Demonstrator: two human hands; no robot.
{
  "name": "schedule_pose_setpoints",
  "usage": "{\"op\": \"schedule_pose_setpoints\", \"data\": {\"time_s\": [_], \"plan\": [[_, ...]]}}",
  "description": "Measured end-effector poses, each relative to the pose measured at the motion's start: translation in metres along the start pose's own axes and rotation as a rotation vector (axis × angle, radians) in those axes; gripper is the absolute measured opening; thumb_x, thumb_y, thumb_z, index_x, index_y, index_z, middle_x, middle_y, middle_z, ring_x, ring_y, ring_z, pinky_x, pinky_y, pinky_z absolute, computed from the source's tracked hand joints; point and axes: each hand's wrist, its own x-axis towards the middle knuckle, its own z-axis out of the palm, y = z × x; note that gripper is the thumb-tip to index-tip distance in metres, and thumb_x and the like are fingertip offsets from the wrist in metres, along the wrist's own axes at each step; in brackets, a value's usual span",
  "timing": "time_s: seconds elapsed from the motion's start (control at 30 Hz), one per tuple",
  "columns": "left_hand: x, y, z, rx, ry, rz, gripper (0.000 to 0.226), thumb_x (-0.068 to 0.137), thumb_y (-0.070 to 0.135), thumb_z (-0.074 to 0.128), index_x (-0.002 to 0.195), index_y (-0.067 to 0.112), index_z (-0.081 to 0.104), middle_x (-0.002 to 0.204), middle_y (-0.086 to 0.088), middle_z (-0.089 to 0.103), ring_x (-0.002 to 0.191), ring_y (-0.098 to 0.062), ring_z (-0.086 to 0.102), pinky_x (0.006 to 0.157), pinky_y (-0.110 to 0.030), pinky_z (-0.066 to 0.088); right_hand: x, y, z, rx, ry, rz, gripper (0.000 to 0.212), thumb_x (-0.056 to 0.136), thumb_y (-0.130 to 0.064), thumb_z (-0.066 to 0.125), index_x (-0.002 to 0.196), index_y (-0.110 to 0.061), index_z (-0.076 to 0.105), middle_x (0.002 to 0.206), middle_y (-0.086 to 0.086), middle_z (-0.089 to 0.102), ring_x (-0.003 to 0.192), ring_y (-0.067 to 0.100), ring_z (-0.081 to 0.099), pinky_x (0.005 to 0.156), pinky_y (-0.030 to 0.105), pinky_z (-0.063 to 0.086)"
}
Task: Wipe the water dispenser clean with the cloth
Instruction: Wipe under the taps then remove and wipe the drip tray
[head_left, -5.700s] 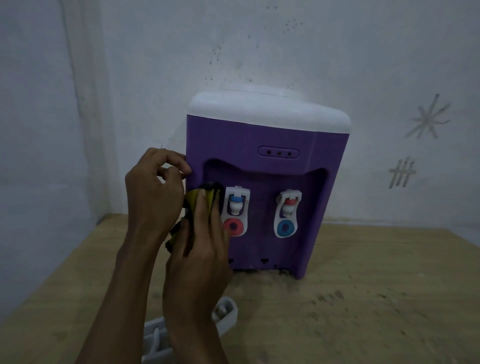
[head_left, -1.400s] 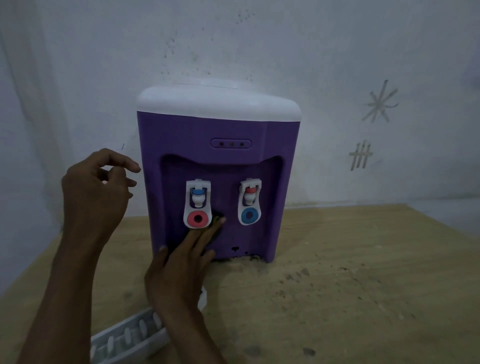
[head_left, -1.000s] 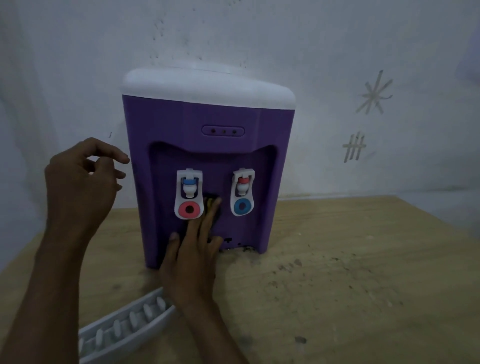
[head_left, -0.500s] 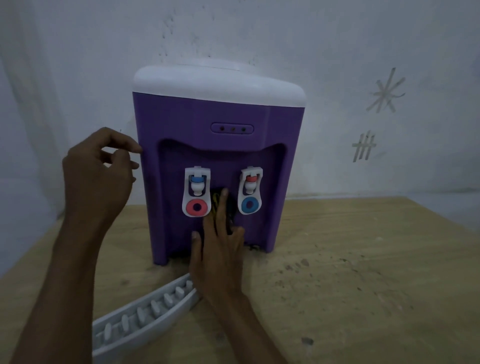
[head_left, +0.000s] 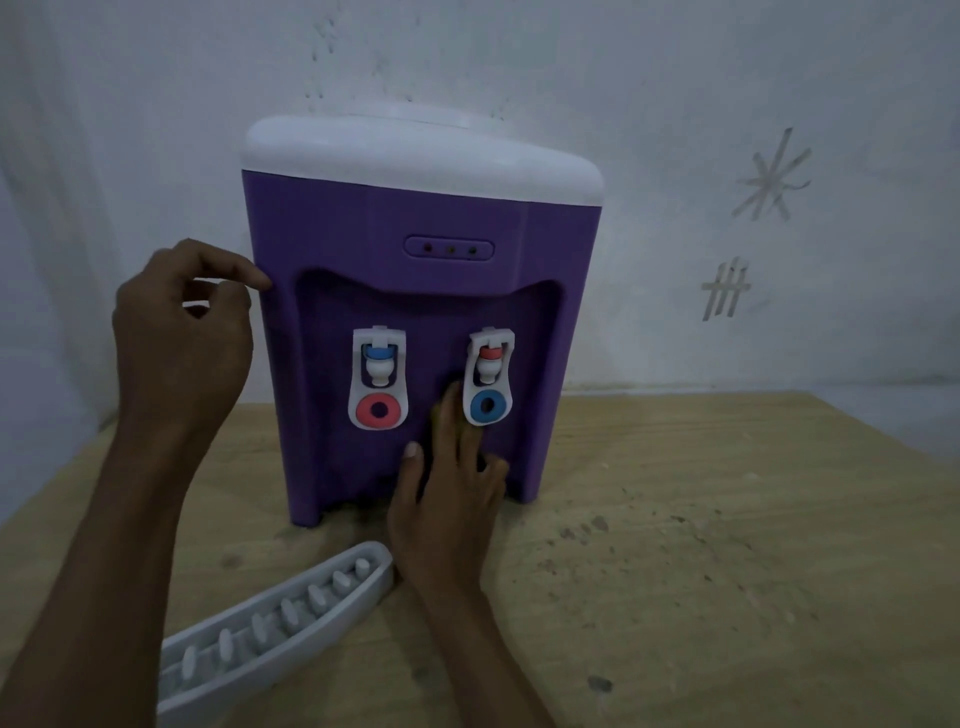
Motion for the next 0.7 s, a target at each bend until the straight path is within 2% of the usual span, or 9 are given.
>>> {"op": "schedule_pose_setpoints", "data": {"time_s": [0.07,0.13,0.23,0.3,0.37,0.43,0.5,0.6,0.7], "plan": [[-0.001,0.001,0.0,0.004,0.003,-0.003,0.024,0.095,0.001,0.047,0.098,0.011,0.069,0.115,-0.007,0.066,0.086,-0.01,0.063,0.066,-0.006,0.045,0.001,0.003,0.001,0.039,0.042,0.134,0.066,0.107,-0.043,0.038,0.165,-0.034,0.007,0.171,-0.012,-0.017,0.119,0.019,0.037,0.102,0.026,0.03],[0.001,-0.001,0.0,0.008,0.001,0.009,0.024,0.095,0.003,0.047,0.098,0.014,0.068,0.116,-0.006,0.065,0.088,-0.01,0.064,0.068,-0.007,0.047,0.0,0.006,0.001,0.005,0.035,0.123,0.069,0.107,-0.045,0.038,0.165,-0.032,0.004,0.171,-0.008,-0.02,0.125,0.024,0.038,0.106,0.031,0.032],[0.001,-0.004,0.002,0.029,0.001,0.013,0.024,0.097,0.006,0.049,0.093,0.023,0.066,0.114,-0.001,0.063,0.09,-0.019,0.064,0.065,-0.008,0.047,-0.001,0.013,-0.003,-0.074,-0.031,-0.051,0.07,0.105,-0.049,0.037,0.165,-0.035,0.003,0.173,-0.007,0.002,0.133,0.03,0.034,0.112,0.047,0.036],[0.0,-0.003,0.002,0.046,-0.002,0.018,0.032,0.099,0.007,0.05,0.088,0.033,0.063,0.112,0.001,0.062,0.083,-0.01,0.062,0.06,-0.007,0.046,0.002,0.023,-0.009,-0.13,-0.083,-0.17,0.069,0.105,-0.048,0.037,0.164,-0.038,0.001,0.171,-0.01,0.013,0.132,0.028,0.034,0.112,0.045,0.035],[-0.001,-0.003,0.001,0.055,-0.002,0.025,0.028,0.099,0.006,0.05,0.091,0.029,0.065,0.115,-0.003,0.064,0.087,-0.008,0.063,0.064,-0.006,0.047,0.006,0.033,-0.014,-0.149,-0.062,-0.162,0.062,0.107,-0.043,0.037,0.163,-0.038,0.011,0.169,-0.009,0.017,0.128,0.025,0.037,0.108,0.038,0.034],[0.0,-0.006,0.0,0.056,-0.002,0.035,0.023,0.098,0.005,0.049,0.096,0.018,0.067,0.119,-0.008,0.066,0.095,-0.018,0.065,0.07,-0.008,0.049,0.008,0.029,-0.014,-0.073,0.02,-0.009,0.057,0.108,-0.037,0.04,0.162,-0.034,0.022,0.173,-0.01,-0.003,0.124,0.021,0.038,0.104,0.032,0.032],[0.002,-0.008,0.0,0.063,-0.006,0.044,0.022,0.098,0.004,0.048,0.097,0.014,0.067,0.12,-0.01,0.066,0.099,-0.022,0.065,0.071,-0.01,0.05,0.005,0.016,-0.01,-0.013,0.037,0.099,0.062,0.107,-0.036,0.04,0.164,-0.03,0.017,0.172,-0.011,-0.015,0.125,0.023,0.036,0.107,0.033,0.034],[0.001,-0.008,0.001,0.052,-0.007,0.037,0.024,0.097,0.002,0.047,0.094,0.015,0.066,0.117,-0.007,0.066,0.094,-0.017,0.065,0.068,-0.009,0.049,-0.003,0.015,-0.009,-0.056,-0.067,-0.054,0.067,0.106,-0.04,0.038,0.165,-0.032,0.009,0.173,-0.009,0.001,0.132,0.029,0.034,0.112,0.047,0.036],[-0.001,-0.008,0.002,0.061,-0.009,0.016,0.033,0.098,0.002,0.047,0.088,0.029,0.063,0.108,0.006,0.063,0.082,-0.001,0.062,0.06,-0.007,0.046,-0.001,0.033,-0.016,-0.123,-0.08,-0.14,0.061,0.106,-0.04,0.04,0.163,-0.037,0.017,0.17,-0.011,0.013,0.125,0.027,0.04,0.109,0.045,0.041]]}}
